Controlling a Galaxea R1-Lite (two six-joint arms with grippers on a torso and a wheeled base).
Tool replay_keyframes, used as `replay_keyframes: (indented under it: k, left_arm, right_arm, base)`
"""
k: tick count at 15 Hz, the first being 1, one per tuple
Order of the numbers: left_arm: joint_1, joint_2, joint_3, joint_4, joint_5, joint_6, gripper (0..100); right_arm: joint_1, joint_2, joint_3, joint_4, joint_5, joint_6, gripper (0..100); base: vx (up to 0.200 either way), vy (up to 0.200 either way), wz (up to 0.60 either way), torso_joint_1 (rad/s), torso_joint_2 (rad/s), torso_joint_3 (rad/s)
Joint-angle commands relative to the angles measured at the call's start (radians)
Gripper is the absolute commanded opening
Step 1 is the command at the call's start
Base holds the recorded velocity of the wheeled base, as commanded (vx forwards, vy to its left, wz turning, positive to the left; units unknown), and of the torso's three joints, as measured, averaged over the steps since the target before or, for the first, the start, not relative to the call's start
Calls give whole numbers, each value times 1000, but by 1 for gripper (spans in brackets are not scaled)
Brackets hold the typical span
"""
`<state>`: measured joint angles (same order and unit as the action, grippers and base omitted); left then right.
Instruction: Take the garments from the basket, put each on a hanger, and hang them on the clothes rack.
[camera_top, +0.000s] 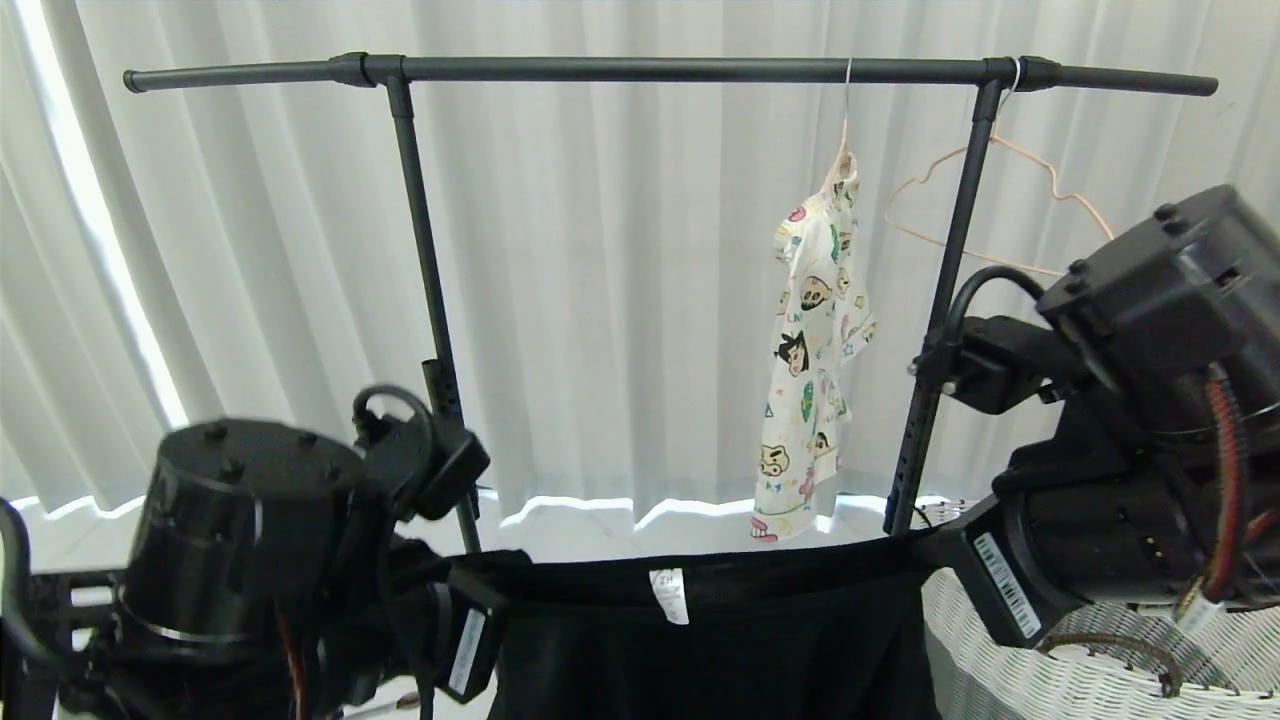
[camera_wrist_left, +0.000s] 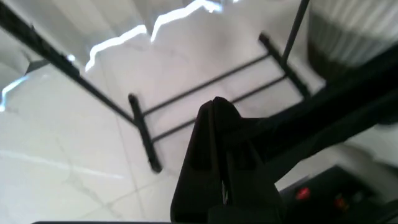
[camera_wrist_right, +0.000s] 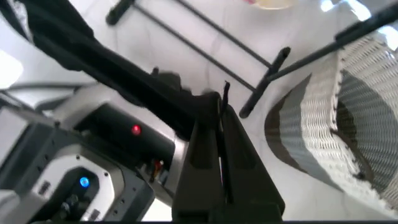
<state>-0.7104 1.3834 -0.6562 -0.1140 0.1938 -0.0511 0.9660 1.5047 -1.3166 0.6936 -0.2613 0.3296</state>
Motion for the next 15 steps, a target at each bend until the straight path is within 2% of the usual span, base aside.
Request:
replay_keyframes:
  k: [1,2,3,4,6,8,11,13,15]
  left_arm:
    - [2,20,-379,306,-73,-33,0]
    - [2,29,-550,453,-143,-32,0]
    - [0,43,-655,537,-174,-32,0]
    - [0,59,-724,582,-177,-32,0]
    - [-1,80,-858,692,-177,-16,0]
    - [-3,63,-873,766,-177,59,0]
    - [-27,54,-904,766,-174,123,0]
    - [-32,52,-901,764,-169,181,0]
    - [-34,54,-892,757,-168,191,0]
  right_arm:
    - [-26,-58,0,-3,-1,5,0]
    - [-46,-84,-4,-28,-1,5,0]
    - [-59,-106,-10,-59,0,0,0]
    - [-67,-115,-27,-69,0,-3,0]
    - [-110,-119,-130,-71,2,-11,0]
    - [-165,-103,-231,-69,20,-61,0]
    - [-196,-87,-349,-68,86,-126,0]
    - [-194,-89,-366,-65,86,-147,0]
    - [-187,-116,-368,-22,93,-155,0]
  base:
    - [0,0,0,0,0,0]
    - [0,0,0,0,0,0]
    - [0,0,0,0,0,0]
    - [0,0,0,0,0,0]
    - [0,0,0,0,0,0]
    - [0,0,0,0,0,0]
    - [0,0,0,0,0,0]
    - [0,0,0,0,0,0]
    - [0,0,0,0,0,0]
